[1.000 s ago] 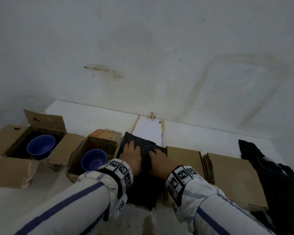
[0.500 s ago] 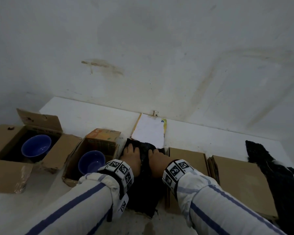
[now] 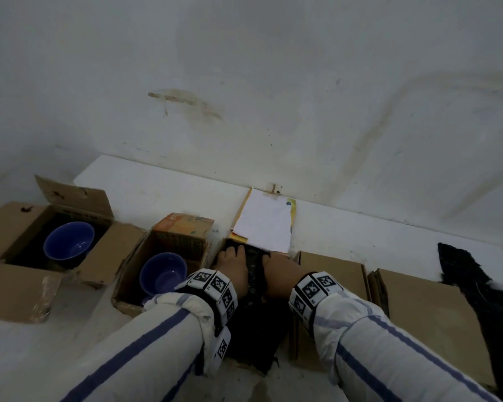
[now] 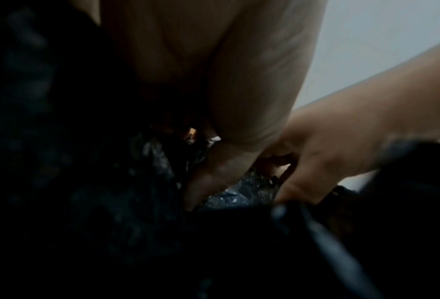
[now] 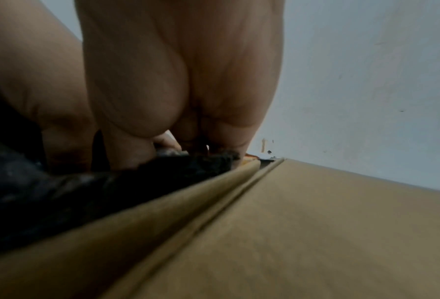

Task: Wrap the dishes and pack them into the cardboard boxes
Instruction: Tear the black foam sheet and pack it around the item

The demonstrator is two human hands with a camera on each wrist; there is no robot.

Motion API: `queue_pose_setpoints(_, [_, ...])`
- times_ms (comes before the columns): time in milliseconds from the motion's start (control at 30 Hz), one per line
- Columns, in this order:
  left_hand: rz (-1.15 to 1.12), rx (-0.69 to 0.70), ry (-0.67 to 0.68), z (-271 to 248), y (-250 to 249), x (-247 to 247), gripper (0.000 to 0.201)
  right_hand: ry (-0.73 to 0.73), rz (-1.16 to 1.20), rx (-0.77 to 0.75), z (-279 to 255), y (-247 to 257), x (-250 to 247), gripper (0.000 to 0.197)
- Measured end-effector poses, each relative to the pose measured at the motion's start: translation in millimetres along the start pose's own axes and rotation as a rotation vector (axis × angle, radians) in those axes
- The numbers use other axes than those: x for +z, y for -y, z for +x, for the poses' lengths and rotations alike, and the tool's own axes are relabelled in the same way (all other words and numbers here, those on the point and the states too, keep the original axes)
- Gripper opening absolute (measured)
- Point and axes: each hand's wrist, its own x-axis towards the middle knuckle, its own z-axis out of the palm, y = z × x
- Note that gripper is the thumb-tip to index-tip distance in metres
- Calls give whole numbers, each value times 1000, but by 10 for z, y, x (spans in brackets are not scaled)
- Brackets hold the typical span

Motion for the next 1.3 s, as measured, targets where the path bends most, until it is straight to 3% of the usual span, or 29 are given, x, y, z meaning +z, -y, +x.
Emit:
queue_pose_setpoints(133, [13, -9, -10, -8, -15, 17, 75, -18, 45, 30, -95, 2, 63, 99])
queue_pose_setpoints(300, [1, 5, 11, -63, -12, -3, 77, -33, -202, 75, -200, 56, 241, 119])
queue_pose_setpoints(433, [-56, 47, 23, -145, 20, -26, 78, -60, -225, 78, -124, 102, 332, 131])
queue_pose_setpoints(733, [63, 110, 99, -690, 120, 127, 87, -11, -138, 52, -155, 82, 302, 133])
queue_pose_setpoints(933, [121, 57, 139, -820, 254, 268, 86, -140, -226, 94, -310, 143, 354, 124])
queue_pose_setpoints(1133, [178, 38, 100, -803, 220, 338, 87, 1, -241, 119, -416, 183, 376, 134])
queue_pose_setpoints(1300, [126, 77, 53, -765, 310, 400, 86, 7, -302, 182, -364, 349, 524, 132])
